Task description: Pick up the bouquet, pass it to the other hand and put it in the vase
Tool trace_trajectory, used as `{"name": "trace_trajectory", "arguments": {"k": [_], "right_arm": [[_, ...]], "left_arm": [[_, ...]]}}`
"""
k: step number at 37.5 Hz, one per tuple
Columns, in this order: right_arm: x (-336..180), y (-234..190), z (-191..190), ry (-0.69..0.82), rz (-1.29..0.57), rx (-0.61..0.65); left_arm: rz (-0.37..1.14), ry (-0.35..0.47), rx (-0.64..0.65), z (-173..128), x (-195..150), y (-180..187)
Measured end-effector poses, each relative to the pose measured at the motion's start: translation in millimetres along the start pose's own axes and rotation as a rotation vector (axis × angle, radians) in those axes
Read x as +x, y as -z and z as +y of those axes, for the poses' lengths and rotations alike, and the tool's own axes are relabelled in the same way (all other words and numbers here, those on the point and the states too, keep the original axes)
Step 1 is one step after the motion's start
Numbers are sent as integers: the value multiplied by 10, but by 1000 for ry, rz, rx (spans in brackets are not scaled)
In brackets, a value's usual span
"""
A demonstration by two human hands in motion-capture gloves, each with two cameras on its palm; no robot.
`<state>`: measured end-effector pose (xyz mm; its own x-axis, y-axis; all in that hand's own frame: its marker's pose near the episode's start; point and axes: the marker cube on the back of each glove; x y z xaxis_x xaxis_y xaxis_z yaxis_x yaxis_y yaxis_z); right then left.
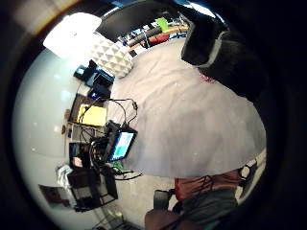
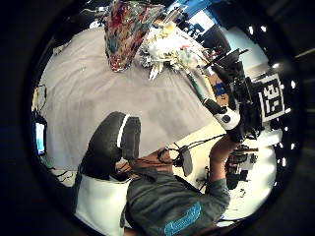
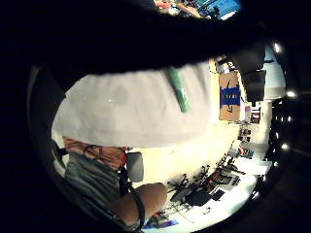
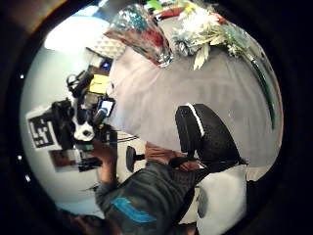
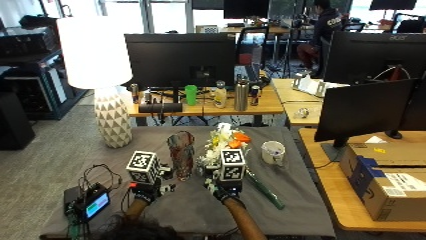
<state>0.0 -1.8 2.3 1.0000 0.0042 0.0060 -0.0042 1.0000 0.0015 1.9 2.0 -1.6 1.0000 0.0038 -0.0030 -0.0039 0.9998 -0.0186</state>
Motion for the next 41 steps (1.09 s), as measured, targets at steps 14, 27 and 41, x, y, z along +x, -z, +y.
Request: {"name": "trace_trajectory", "arguments": {"k": [14, 27, 41], "right_arm": [[-95, 105, 104, 37, -13, 24], [12, 66, 133, 40, 0, 24], [1017, -115, 175, -96, -21, 121]], "left_arm": [[14, 12, -32, 7, -1, 64], [58, 29, -58, 93, -80, 108], [110, 24, -22, 159, -23, 72]]}}
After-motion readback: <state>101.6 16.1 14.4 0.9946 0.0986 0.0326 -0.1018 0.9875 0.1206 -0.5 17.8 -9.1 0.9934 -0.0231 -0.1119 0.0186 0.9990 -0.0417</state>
